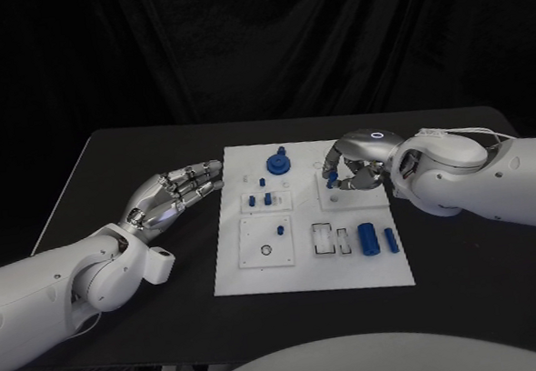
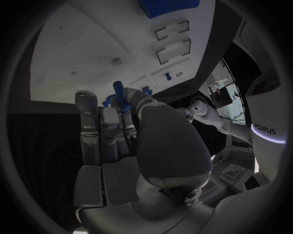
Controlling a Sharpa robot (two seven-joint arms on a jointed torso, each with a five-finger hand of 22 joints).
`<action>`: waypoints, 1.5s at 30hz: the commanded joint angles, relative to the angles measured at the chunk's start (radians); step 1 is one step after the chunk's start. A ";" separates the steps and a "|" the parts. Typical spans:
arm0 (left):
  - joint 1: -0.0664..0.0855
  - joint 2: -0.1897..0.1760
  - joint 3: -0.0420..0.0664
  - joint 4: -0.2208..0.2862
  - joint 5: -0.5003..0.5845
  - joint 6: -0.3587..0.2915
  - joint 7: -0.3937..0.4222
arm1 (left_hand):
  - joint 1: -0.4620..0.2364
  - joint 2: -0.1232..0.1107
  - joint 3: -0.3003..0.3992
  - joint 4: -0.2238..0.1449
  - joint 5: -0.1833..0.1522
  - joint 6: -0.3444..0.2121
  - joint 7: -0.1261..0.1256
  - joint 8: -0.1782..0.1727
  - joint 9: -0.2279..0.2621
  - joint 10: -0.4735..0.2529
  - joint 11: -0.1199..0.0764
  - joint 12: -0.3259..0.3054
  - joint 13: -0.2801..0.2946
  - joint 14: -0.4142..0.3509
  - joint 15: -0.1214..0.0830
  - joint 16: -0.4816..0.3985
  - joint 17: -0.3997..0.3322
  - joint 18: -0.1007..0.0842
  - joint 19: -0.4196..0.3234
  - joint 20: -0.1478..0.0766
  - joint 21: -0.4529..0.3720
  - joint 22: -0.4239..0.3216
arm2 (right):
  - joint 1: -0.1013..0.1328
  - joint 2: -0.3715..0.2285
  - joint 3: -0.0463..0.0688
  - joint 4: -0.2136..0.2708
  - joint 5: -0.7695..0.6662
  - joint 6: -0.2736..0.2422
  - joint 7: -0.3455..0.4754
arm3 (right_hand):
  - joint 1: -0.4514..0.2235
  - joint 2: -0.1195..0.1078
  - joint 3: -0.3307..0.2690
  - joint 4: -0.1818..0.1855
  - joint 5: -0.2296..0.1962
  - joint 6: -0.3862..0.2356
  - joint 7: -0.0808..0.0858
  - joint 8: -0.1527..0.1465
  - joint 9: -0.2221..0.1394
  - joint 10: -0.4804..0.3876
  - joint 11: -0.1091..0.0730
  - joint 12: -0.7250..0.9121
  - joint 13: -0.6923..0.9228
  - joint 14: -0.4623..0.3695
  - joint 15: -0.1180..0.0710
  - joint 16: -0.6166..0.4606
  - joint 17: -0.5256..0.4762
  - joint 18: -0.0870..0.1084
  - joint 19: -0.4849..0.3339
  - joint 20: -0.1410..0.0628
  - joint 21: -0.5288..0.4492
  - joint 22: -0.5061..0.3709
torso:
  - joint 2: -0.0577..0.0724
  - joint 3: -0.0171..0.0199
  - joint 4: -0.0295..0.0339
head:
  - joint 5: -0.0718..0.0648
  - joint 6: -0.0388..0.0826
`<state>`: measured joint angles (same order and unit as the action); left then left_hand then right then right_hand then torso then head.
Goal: Assemble the parts on the task board
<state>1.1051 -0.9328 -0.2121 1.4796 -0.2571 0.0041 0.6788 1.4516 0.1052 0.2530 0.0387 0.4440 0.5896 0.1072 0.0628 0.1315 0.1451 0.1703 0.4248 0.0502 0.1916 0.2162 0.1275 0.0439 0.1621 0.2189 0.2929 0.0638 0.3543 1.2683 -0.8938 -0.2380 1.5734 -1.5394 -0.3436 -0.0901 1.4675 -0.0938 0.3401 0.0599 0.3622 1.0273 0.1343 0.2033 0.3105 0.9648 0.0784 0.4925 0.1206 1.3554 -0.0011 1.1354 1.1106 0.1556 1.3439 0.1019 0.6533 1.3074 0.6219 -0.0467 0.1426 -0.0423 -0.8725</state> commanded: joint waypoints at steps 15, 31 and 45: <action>-0.003 0.008 0.001 -0.005 0.005 0.015 0.106 | -0.013 0.004 -0.001 0.008 -0.011 -0.001 0.001 0.004 0.000 -0.001 0.008 0.004 0.001 0.001 0.005 0.006 0.000 -0.021 0.010 0.001 0.004 -0.003 | -0.017 0.042 -0.005 0.179 -0.092 0.035 0.021 | 0.011 0.003 0.001 -0.016 -0.009 -0.004 0.002 -0.001 0.015 0.016 -0.002 -0.014 0.000 0.020 -0.002 0.013 0.014 -0.016 0.015 -0.005 0.032 0.080 | -0.001 -0.0019 0.0027 | 0.008 0.000; -0.005 0.013 0.001 -0.009 0.005 0.021 0.101 | -0.016 0.005 0.000 0.013 -0.018 -0.004 0.002 0.003 -0.001 -0.003 0.009 0.002 0.001 -0.002 0.006 0.005 -0.001 -0.024 0.010 0.000 0.004 -0.006 | -0.089 0.215 -0.005 0.099 -0.205 0.050 0.064 | 0.012 0.003 0.003 -0.023 -0.028 -0.009 0.000 -0.003 0.035 0.038 -0.005 -0.031 0.000 0.049 -0.005 0.058 0.057 -0.028 0.041 -0.008 0.118 0.096 | 0.001 0.0011 0.0014 | 0.015 0.000; -0.008 0.016 0.001 -0.011 0.005 0.025 0.100 | -0.018 0.006 0.001 0.015 -0.024 -0.006 0.002 0.002 -0.001 -0.004 0.010 0.001 0.001 -0.004 0.006 0.005 -0.001 -0.026 0.009 0.000 0.003 -0.009 | -0.116 0.262 -0.005 0.043 -0.233 0.055 0.064 | 0.023 0.003 0.009 -0.035 -0.029 -0.010 0.000 -0.004 0.044 0.047 -0.006 -0.037 0.001 0.048 -0.006 0.057 0.057 -0.028 0.041 -0.010 0.122 0.096 | 0.001 0.0004 0.0056 | 0.014 0.000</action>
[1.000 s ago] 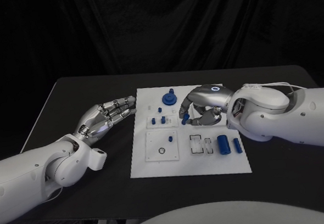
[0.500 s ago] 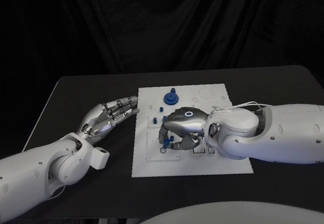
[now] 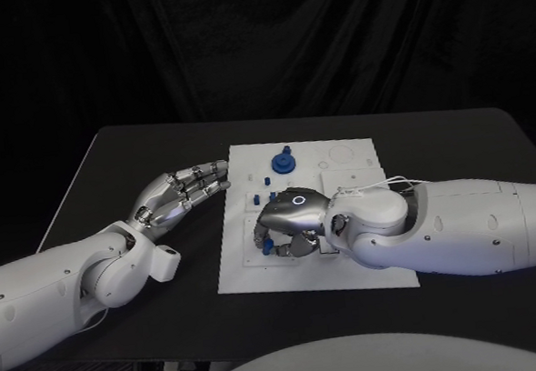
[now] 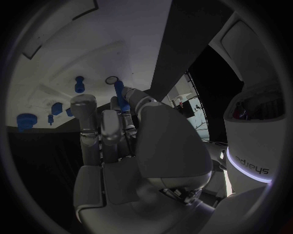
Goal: Assemble the parts on the task board
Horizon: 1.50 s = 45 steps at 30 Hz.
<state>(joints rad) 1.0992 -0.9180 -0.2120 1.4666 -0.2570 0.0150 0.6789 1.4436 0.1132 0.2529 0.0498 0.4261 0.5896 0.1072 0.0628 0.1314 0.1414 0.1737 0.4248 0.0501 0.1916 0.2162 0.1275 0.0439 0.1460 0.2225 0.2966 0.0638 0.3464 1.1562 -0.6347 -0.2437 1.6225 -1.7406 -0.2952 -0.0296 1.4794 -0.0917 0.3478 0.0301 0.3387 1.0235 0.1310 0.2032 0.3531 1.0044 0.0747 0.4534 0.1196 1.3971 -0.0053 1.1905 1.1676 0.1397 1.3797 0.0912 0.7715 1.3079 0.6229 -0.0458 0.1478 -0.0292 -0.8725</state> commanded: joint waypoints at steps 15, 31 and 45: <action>-0.004 0.001 0.001 0.001 0.004 0.017 0.097 | -0.010 -0.001 0.002 0.005 -0.010 -0.007 0.002 0.002 -0.002 -0.002 0.007 0.000 0.000 -0.005 0.007 0.005 -0.001 -0.011 0.006 -0.004 0.002 -0.002 | -0.008 0.002 0.001 -0.018 -0.040 0.017 -0.011 | 0.015 0.000 0.002 -0.010 -0.005 0.000 0.003 -0.001 0.008 0.012 -0.003 -0.001 0.004 0.004 -0.002 0.000 -0.002 -0.012 0.003 0.001 0.003 0.095 | 0.000 0.0001 -0.0006 | 0.003 0.000; -0.007 -0.001 0.001 0.000 0.004 0.019 0.093 | -0.010 -0.001 0.002 0.006 -0.011 -0.007 0.002 0.002 -0.002 -0.002 0.007 0.000 0.000 -0.005 0.007 0.005 -0.001 -0.011 0.006 -0.004 0.002 -0.002 | -0.008 -0.007 0.001 -0.017 -0.041 0.025 -0.021 | 0.013 -0.001 0.001 -0.011 -0.005 0.004 0.003 0.001 0.012 0.013 -0.002 -0.003 0.005 0.002 -0.002 -0.004 -0.006 -0.011 0.000 0.001 -0.002 0.094 | -0.001 0.0007 0.0004 | 0.002 0.000; -0.009 0.000 0.001 -0.002 0.004 0.019 0.090 | -0.011 0.000 0.003 0.007 -0.013 -0.009 0.002 0.002 -0.002 -0.003 0.007 -0.001 0.000 -0.005 0.007 0.005 -0.001 -0.012 0.006 -0.004 0.002 -0.003 | -0.008 -0.001 0.001 -0.020 -0.041 0.033 -0.012 | -0.006 -0.007 -0.001 -0.004 -0.034 -0.049 0.013 -0.035 0.010 -0.005 0.007 -0.023 0.007 -0.007 0.007 -0.016 -0.015 -0.010 -0.012 0.006 -0.013 0.090 | 0.000 0.0001 -0.0011 | 0.003 0.000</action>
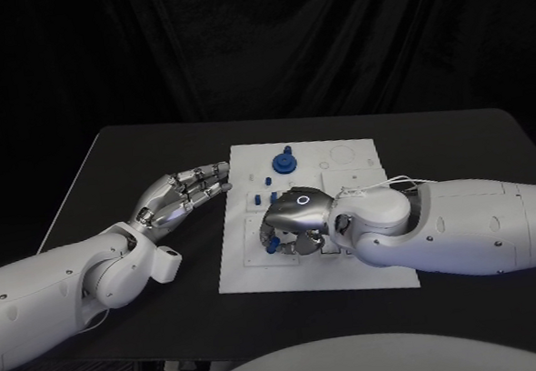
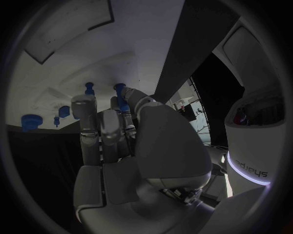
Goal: Assemble the parts on the task board
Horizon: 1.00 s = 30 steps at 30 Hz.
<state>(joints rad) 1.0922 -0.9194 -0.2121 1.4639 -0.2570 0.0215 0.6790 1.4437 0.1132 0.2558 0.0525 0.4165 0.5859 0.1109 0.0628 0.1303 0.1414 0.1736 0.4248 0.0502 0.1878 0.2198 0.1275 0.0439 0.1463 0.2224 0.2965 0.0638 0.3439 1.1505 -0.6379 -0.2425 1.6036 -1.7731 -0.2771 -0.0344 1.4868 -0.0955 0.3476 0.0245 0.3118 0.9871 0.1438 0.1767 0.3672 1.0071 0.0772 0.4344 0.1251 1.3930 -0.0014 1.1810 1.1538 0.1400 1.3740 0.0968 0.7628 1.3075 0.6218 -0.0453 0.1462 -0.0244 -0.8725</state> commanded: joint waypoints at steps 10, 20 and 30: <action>-0.004 0.005 0.001 -0.004 0.004 0.014 0.089 | -0.012 -0.001 0.000 0.004 -0.005 -0.005 -0.002 0.002 -0.001 -0.003 0.007 -0.001 0.000 -0.002 0.004 0.005 -0.002 -0.012 0.006 -0.004 0.002 -0.001 | -0.002 0.008 -0.001 -0.008 0.007 0.009 0.017 | -0.089 -0.042 -0.113 0.075 -0.173 -0.290 -0.052 -0.112 -0.103 -0.275 0.058 -0.091 -0.015 -0.057 0.041 -0.063 -0.054 0.006 -0.064 0.038 -0.131 0.061 | 0.000 -0.0004 0.0025 | -0.007 0.000; -0.006 0.001 0.001 -0.004 0.004 0.012 0.091 | -0.012 -0.001 0.000 0.005 -0.007 -0.005 -0.001 0.002 -0.001 -0.004 0.006 -0.002 0.000 -0.002 0.004 0.005 -0.002 -0.013 0.006 -0.004 0.001 -0.003 | 0.002 -0.037 0.003 0.021 0.033 -0.070 0.023 | -0.067 -0.047 -0.182 0.130 -0.192 -0.288 -0.045 -0.103 -0.128 -0.321 0.066 -0.062 -0.001 -0.069 0.049 -0.065 -0.060 0.011 -0.071 0.049 -0.155 0.058 | 0.000 -0.0009 0.0013 | -0.011 0.000; -0.008 -0.005 0.001 -0.003 0.004 0.006 0.092 | -0.013 -0.001 0.000 0.006 -0.007 -0.004 -0.001 0.002 -0.001 -0.004 0.006 -0.001 0.000 -0.003 0.003 0.005 -0.002 -0.013 0.004 -0.004 0.001 -0.005 | 0.114 -0.227 0.008 0.145 0.261 -0.187 0.066 | 0.012 -0.011 -0.166 0.129 -0.106 -0.234 -0.008 -0.083 -0.142 -0.281 0.051 0.044 0.038 -0.061 0.043 -0.044 -0.046 0.008 -0.059 0.043 -0.135 0.066 | -0.001 0.0000 0.0006 | -0.015 0.000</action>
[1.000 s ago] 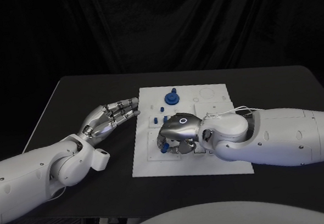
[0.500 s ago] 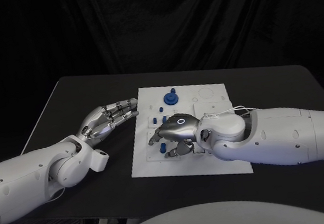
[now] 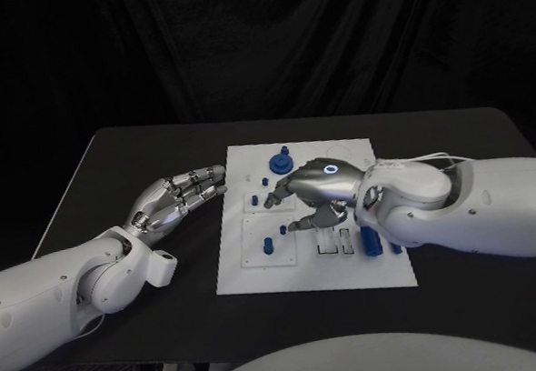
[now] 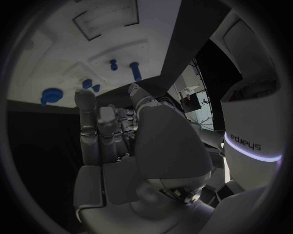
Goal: Assemble the parts on the task board
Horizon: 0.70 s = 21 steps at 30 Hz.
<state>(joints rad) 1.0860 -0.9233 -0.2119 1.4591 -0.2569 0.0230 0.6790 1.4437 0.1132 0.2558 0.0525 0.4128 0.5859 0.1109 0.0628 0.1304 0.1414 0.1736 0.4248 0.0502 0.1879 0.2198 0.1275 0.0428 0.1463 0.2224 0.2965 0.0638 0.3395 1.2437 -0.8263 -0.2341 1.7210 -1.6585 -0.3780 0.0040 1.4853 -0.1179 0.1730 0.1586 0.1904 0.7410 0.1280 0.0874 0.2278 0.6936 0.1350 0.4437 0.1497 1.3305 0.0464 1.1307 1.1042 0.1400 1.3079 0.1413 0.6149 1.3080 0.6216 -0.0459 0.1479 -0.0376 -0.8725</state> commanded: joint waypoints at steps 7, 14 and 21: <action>-0.001 0.002 0.001 -0.011 0.004 0.012 0.096 | -0.018 -0.007 -0.004 0.011 0.000 -0.001 -0.001 0.003 0.000 -0.004 0.006 -0.001 0.000 -0.008 0.000 0.003 -0.002 -0.014 -0.002 -0.005 -0.002 -0.009 | 0.070 -0.195 -0.010 0.090 0.294 -0.087 0.004 | 0.031 0.030 0.037 -0.011 0.063 0.049 0.035 0.016 -0.012 0.100 -0.023 0.153 0.063 -0.028 -0.016 -0.042 -0.043 0.017 -0.014 -0.009 -0.045 0.053 | 0.000 -0.0003 0.0015 | -0.017 0.000; -0.002 0.007 0.001 -0.023 0.004 0.019 0.103 | -0.053 -0.025 -0.045 0.048 0.036 -0.005 -0.004 0.003 -0.001 -0.011 -0.003 -0.013 -0.001 -0.026 -0.004 -0.005 -0.005 -0.008 -0.011 -0.006 -0.011 -0.031 | 0.071 -0.276 -0.014 0.101 0.345 -0.045 -0.110 | -0.017 0.033 0.030 0.039 0.057 0.157 0.007 0.105 0.040 0.243 -0.082 0.430 0.230 -0.011 -0.057 -0.059 -0.057 0.020 -0.002 -0.047 -0.065 0.045 | -0.002 -0.0035 0.0000 | -0.035 0.000; -0.002 0.007 0.001 -0.025 0.004 0.018 0.104 | -0.056 -0.011 -0.066 0.088 0.024 -0.057 -0.005 -0.007 -0.015 -0.025 -0.018 -0.038 -0.004 -0.048 -0.005 -0.019 -0.009 -0.005 -0.023 -0.007 -0.015 -0.050 | 0.053 -0.319 -0.015 0.128 0.328 0.049 -0.318 | -0.195 0.049 -0.052 0.128 0.017 0.146 -0.012 0.229 0.116 0.442 -0.092 0.871 0.812 0.057 -0.070 0.035 0.035 -0.001 0.061 -0.059 0.050 0.076 | 0.000 -0.0016 -0.0072 | -0.067 0.000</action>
<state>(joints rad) 1.0857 -0.9182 -0.2120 1.4334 -0.2568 0.0274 0.6791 1.3903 0.0942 0.1891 0.1357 0.4396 0.5297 0.1054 0.0612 0.1163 0.1210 0.1533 0.3885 0.0470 0.1459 0.2144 0.1120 0.0344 0.1465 0.2061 0.2910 0.0522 0.2897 1.3025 -1.1407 -0.2493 1.8403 -1.3435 -0.3971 -0.1533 1.2982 -0.0705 0.1256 0.2844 0.2121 0.8918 0.1130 0.3108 0.3404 1.1164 0.0429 1.2910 0.9230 1.3803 -0.0236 1.1536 1.1280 0.1400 1.3626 0.0838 0.6476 1.3078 0.6211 -0.0480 0.1451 -0.0907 -0.8725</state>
